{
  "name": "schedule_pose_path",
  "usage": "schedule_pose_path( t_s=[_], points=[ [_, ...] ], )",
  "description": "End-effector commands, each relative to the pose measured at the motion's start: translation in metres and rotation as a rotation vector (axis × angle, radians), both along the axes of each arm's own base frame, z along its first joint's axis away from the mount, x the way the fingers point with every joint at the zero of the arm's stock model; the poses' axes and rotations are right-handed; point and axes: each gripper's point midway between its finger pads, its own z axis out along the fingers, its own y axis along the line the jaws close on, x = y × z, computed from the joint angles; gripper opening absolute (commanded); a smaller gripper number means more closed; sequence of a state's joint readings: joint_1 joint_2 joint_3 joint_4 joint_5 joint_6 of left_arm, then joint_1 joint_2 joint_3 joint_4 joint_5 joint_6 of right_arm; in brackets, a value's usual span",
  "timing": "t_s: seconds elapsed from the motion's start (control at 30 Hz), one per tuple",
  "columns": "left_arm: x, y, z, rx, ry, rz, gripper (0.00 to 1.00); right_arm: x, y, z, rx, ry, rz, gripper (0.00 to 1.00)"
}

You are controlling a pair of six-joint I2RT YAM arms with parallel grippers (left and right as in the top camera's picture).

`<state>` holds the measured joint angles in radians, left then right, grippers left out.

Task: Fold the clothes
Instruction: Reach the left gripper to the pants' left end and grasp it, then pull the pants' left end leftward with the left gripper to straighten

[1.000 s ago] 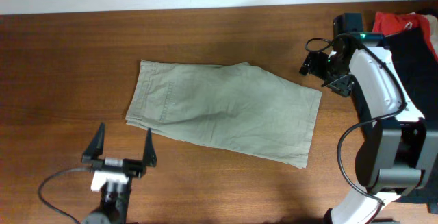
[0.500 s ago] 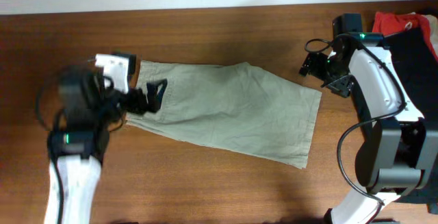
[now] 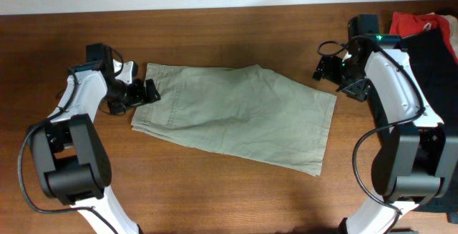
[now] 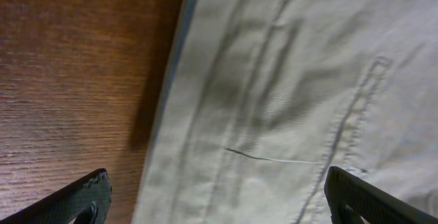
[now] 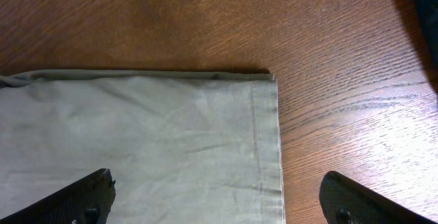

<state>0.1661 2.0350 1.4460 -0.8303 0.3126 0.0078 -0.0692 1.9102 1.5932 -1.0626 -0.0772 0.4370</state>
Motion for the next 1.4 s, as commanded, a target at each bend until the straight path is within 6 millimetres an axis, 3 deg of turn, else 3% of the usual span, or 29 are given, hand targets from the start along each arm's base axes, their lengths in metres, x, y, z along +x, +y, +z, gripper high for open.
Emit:
schedule_pose_path(
  t_s=[0.0,0.1,0.17,0.33,0.43,0.5,0.53,0.6,0.7,0.83,0.93,1.07,1.13,1.23,1.3,1.37],
  points=[
    [-0.002,0.011,-0.011,0.017,0.021,-0.021,0.99,0.0,0.002,0.001,-0.005,-0.004,0.016,0.99],
    [-0.015,0.006,-0.029,-0.008,0.094,-0.046,0.99,0.0,0.002,0.002,-0.005,-0.004,0.016,0.99],
    [-0.024,-0.007,-0.04,-0.084,0.13,-0.093,0.98,0.0,0.002,0.002,-0.005,-0.004,0.016,0.99],
    [-0.041,-0.029,-0.051,-0.199,0.184,-0.174,0.83,0.0,0.002,0.002,-0.005,-0.004,0.016,0.99],
    [-0.04,-0.03,-0.052,-0.195,0.18,-0.182,0.6,0.0,0.002,0.002,-0.005,-0.004,0.016,0.99],
    [-0.039,-0.03,-0.052,-0.193,0.175,-0.183,0.39,-0.001,0.002,0.001,-0.005,-0.004,0.016,0.99],
    [-0.037,-0.03,-0.052,-0.191,0.168,-0.183,0.21,-0.001,0.002,0.001,-0.005,-0.004,0.016,0.99],
    [-0.034,-0.028,-0.052,-0.187,0.157,-0.174,0.01,-0.001,0.002,0.001,-0.005,-0.004,0.016,0.99],
    [-0.026,-0.009,-0.053,-0.187,0.153,-0.053,0.01,-0.001,0.002,0.001,-0.005,-0.004,0.016,0.99],
    [-0.029,0.059,-0.048,-0.13,0.178,0.169,0.01,-0.001,0.002,0.001,-0.005,-0.003,0.019,0.99],
    [-0.034,0.102,-0.025,-0.131,0.148,0.275,0.01,0.0,0.002,0.002,-0.006,-0.004,0.019,0.99],
    [-0.042,0.143,0.032,-0.087,0.065,0.38,0.01,0.0,0.002,0.001,-0.006,-0.004,0.019,0.99],
    [-0.042,0.158,0.077,0.003,-0.005,0.413,0.01,0.0,0.002,0.002,-0.006,-0.004,0.019,0.99],
    [-0.031,0.131,0.157,0.06,-0.15,0.341,0.01,0.001,0.002,0.002,-0.005,-0.008,0.019,0.98],
    [-0.03,0.113,0.177,0.074,-0.174,0.298,0.01,0.0,0.002,0.002,-0.005,-0.008,0.019,0.99],
    [-0.028,0.081,0.188,0.069,-0.185,0.224,0.01,0.0,0.002,0.002,-0.005,-0.008,0.019,0.99]
  ],
)
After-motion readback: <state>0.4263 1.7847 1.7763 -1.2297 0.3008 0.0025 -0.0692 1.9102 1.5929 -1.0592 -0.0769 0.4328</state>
